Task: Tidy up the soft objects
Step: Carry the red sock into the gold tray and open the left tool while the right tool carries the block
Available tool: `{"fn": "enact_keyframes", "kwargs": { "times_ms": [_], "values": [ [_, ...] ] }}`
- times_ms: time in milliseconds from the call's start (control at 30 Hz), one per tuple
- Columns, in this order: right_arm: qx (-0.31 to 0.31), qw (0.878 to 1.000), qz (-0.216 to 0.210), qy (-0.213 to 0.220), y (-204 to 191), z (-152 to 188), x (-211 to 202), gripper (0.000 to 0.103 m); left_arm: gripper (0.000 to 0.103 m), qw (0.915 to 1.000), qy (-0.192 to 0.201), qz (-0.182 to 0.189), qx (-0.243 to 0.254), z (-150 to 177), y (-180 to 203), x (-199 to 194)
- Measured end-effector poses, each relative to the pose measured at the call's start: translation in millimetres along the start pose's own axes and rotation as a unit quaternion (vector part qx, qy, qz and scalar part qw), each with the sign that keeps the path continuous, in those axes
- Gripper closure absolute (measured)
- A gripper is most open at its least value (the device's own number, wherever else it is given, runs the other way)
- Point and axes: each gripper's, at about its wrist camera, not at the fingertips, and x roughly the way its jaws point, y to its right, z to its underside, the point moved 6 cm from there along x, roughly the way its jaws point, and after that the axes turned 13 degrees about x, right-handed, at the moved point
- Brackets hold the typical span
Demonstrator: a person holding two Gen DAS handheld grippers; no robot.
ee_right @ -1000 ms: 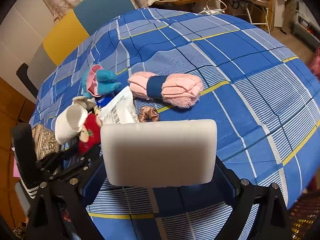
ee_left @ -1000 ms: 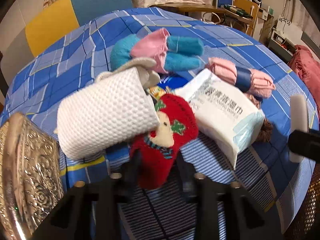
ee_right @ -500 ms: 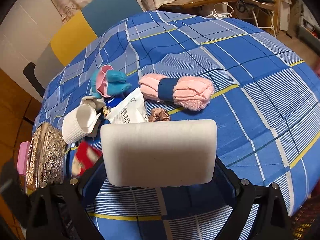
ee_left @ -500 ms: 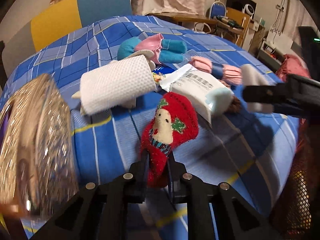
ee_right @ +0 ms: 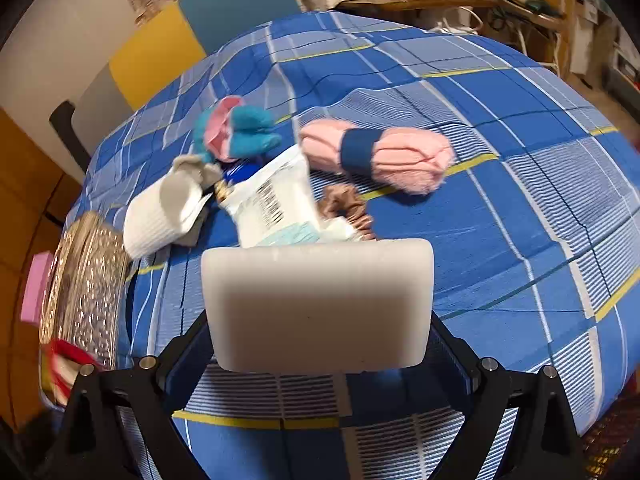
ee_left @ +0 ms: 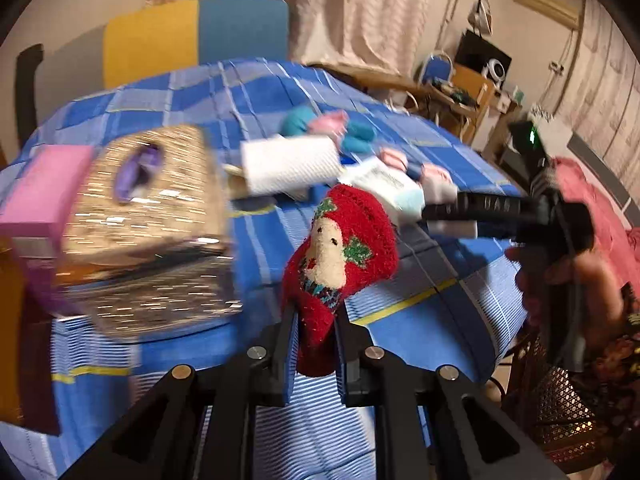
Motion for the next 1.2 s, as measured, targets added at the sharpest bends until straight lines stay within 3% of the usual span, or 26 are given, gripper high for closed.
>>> {"fn": "enact_keyframes", "kwargs": {
  "times_ms": [267, 500, 700, 900, 1033, 1200],
  "values": [
    [-0.082, 0.995, 0.015, 0.056, -29, 12, -14, 0.006, 0.089, 0.9945, 0.05, -0.059, -0.071, 4, -92, -75],
    [-0.095, 0.994, -0.002, 0.063, -50, 38, -24, 0.006, 0.089, 0.9834, 0.028, -0.139, -0.113, 33, -196, -109],
    [-0.102, 0.993, -0.012, 0.057, -68, 66, -31, 0.006, 0.089, 0.9733, -0.028, -0.174, -0.147, 62, -285, -99],
    [-0.109, 0.992, -0.033, 0.06, -95, 87, -52, 0.006, 0.089, 0.9542, -0.072, -0.193, -0.217, 92, -368, -81],
    [-0.117, 0.99, -0.055, 0.062, -120, 102, -72, 0.006, 0.089, 0.9405, -0.103, -0.209, -0.247, 103, -412, -63],
    [-0.135, 0.986, -0.078, 0.061, -155, 119, -89, 0.006, 0.087, 0.9332, -0.128, -0.217, -0.256, 110, -442, -40]
  ]
}}
